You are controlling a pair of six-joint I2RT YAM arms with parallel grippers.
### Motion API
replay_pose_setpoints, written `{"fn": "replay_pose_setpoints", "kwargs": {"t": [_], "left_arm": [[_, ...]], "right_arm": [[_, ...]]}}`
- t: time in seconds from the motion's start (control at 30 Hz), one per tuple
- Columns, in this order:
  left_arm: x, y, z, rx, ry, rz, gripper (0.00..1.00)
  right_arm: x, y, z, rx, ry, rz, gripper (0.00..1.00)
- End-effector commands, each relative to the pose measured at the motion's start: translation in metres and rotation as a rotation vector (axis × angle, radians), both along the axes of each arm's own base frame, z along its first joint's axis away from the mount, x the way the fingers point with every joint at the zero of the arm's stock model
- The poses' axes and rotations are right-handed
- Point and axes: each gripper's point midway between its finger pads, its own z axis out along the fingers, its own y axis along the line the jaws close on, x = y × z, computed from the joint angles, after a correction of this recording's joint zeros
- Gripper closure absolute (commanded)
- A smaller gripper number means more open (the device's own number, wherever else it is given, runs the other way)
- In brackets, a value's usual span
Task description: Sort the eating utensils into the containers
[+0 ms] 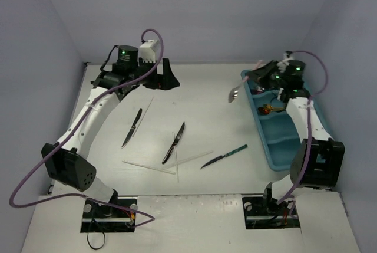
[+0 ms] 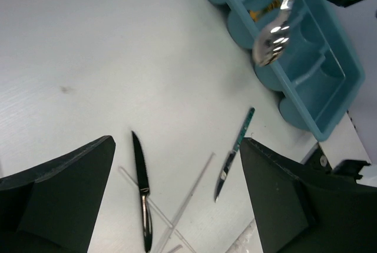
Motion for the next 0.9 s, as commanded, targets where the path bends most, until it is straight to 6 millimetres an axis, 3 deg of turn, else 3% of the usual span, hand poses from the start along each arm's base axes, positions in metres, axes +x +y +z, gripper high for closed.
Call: {"fn": "replay_pose_setpoints", "kwargs": {"t": [0.0,0.03,0.07,0.17,0.3,0.47,0.63,0.87], "left_arm": [[-0.001,0.027,0.022,0.015,-0.117,0.048,0.14],[0.000,0.029,0.022,0.021,-0.119,0.056,0.14],[0.000,0.031,0.018,0.026,-0.109,0.075,0.14],[0.012,0.049,0.003,0.097,-0.070,0.205,0.14],[0.015,0.063,-0.016,0.172,0.011,0.271,0.14],[0.015,0.067,-0.029,0.170,0.061,0.304,0.14],[0.013,0.072,-0.037,0.187,0.056,0.311,0.14],[0.011,0.071,-0.042,0.183,0.062,0.308,0.14]], "right_arm": [[-0.012,-0.132,0.055,-0.071,-0.144,-0.255,1.00],[-0.013,-0.134,0.052,-0.062,-0.133,-0.252,1.00],[-0.017,-0.166,0.049,-0.056,-0.108,-0.324,1.00],[-0.029,-0.221,0.039,-0.049,-0.064,-0.441,1.00],[-0.034,-0.251,0.022,-0.084,-0.007,-0.527,1.00],[-0.024,-0.259,-0.011,-0.056,0.105,-0.576,1.00],[-0.016,-0.251,-0.035,-0.052,0.190,-0.643,1.00],[0.001,-0.211,-0.079,-0.002,0.368,-0.644,1.00]]}}
